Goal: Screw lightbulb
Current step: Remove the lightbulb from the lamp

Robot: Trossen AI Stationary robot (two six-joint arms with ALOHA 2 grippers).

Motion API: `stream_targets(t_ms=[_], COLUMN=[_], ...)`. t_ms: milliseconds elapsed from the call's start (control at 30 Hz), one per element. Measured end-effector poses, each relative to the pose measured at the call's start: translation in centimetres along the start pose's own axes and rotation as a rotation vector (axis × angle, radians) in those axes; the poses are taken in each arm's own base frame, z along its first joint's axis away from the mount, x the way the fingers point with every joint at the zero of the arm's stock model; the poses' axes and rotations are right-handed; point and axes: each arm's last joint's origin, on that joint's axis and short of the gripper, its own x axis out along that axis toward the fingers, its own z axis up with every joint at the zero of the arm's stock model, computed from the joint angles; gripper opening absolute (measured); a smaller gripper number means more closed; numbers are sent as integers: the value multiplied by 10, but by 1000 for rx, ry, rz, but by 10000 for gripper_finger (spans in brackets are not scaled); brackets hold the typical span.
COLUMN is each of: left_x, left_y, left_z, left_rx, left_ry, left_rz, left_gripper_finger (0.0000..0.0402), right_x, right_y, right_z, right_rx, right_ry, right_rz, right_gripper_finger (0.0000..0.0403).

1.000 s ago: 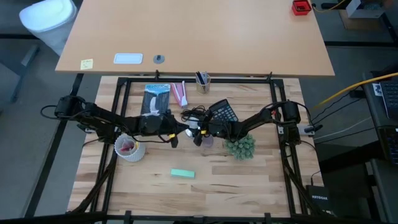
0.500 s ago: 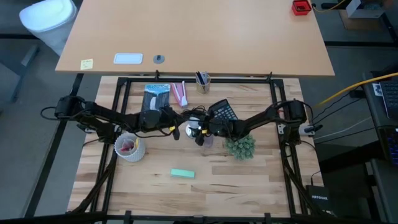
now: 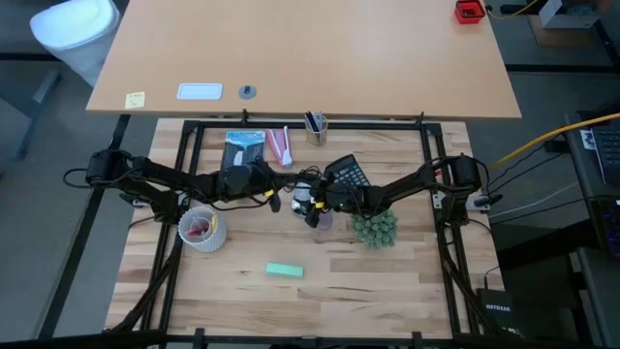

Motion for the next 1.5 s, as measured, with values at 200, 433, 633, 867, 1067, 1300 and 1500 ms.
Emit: stream_targets(t_ms=[200, 433, 633, 867, 1067, 1300, 1500], left_x=[-1, -5, -8, -14, -3, 13, 22], left_y=[-5, -12, -8, -20, -33, -36, -33], left_z=[-6, -16, -29, -40, -58, -84, -98], left_rx=[11, 30, -33, -70, -70, -73, -63], left_ry=[63, 143, 274, 352, 335, 326, 355], left_rz=[-74, -82, -2, -38, -86, -93, -73], left_gripper_finger=[0, 0, 0, 0, 0, 0, 0], right_x=[0, 0, 0, 0, 0, 0, 0], right_y=[0, 2, 2, 2, 2, 2, 2], right_z=[0, 0, 1, 1, 1, 1, 1], right_rx=[-4, -28, -25, -26, -25, -24, -23], right_ry=[-1, 7, -3, -2, 0, -1, 0], right_rz=[29, 70, 72, 70, 67, 67, 68], right_gripper_finger=[214, 214, 214, 214, 214, 214, 214])
